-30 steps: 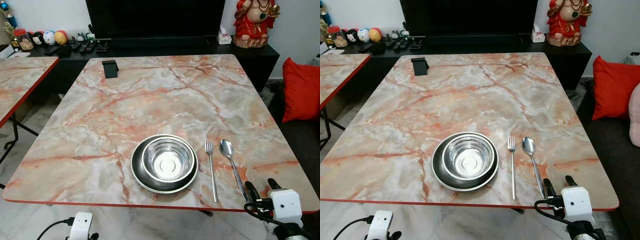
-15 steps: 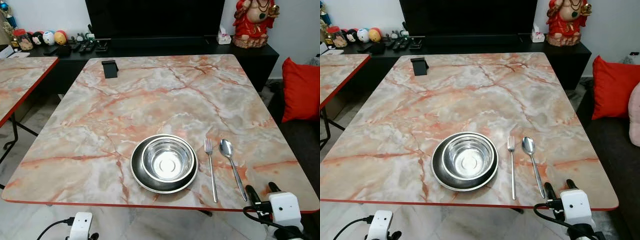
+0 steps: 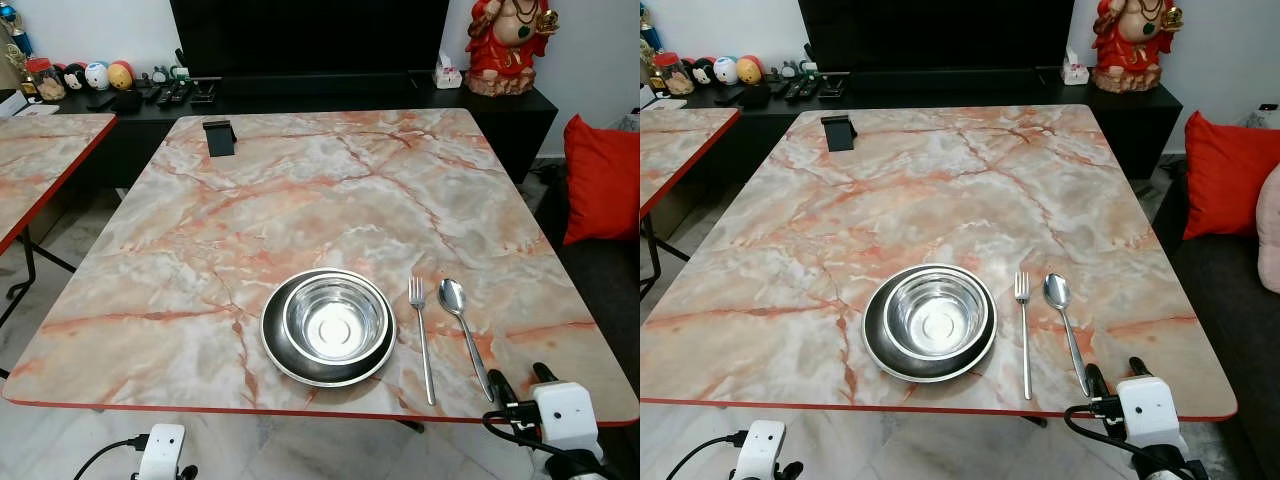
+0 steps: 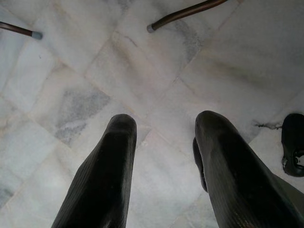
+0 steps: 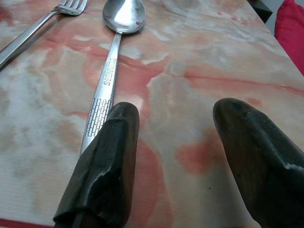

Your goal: Setting the table

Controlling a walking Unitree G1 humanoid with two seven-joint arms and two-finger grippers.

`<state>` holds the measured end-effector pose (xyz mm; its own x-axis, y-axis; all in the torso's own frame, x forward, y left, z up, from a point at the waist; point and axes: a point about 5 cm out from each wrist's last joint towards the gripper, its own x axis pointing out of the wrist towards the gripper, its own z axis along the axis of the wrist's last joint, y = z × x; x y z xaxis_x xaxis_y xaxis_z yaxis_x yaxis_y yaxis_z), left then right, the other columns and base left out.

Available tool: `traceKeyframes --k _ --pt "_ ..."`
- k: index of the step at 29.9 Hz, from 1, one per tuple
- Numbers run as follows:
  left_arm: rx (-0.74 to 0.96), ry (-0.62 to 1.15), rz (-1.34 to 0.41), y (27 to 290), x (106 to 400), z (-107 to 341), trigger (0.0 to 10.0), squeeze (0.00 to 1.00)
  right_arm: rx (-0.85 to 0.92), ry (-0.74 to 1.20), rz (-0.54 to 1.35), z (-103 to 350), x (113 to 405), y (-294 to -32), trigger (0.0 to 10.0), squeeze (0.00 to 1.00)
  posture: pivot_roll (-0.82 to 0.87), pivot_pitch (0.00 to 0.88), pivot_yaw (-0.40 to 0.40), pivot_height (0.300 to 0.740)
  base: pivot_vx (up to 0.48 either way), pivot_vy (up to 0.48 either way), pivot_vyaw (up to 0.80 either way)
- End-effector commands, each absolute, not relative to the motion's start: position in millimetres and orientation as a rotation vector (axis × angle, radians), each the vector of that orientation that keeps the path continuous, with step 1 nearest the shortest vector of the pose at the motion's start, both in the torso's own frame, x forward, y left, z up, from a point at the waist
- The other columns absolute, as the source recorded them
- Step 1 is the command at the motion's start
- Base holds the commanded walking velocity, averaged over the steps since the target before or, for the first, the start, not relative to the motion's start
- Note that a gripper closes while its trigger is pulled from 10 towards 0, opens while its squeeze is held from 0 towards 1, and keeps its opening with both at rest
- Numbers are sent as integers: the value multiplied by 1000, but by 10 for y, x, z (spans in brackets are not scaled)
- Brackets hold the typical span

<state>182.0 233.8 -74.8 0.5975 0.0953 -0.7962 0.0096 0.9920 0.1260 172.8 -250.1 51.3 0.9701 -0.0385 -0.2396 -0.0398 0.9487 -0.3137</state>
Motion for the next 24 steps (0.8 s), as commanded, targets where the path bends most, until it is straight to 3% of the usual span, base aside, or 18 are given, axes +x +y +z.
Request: traceKeyframes --k 1,24 --pt "121 928 60 2372 1820 -740 10000 0 -316 258 11 504 1724 -2497 10000 0 -132 0 41 740 0 0 0" --pt "117 927 61 2366 1820 -741 10000 0 -304 241 46 544 1761 -2444 10000 0 -134 0 38 740 0 0 0"
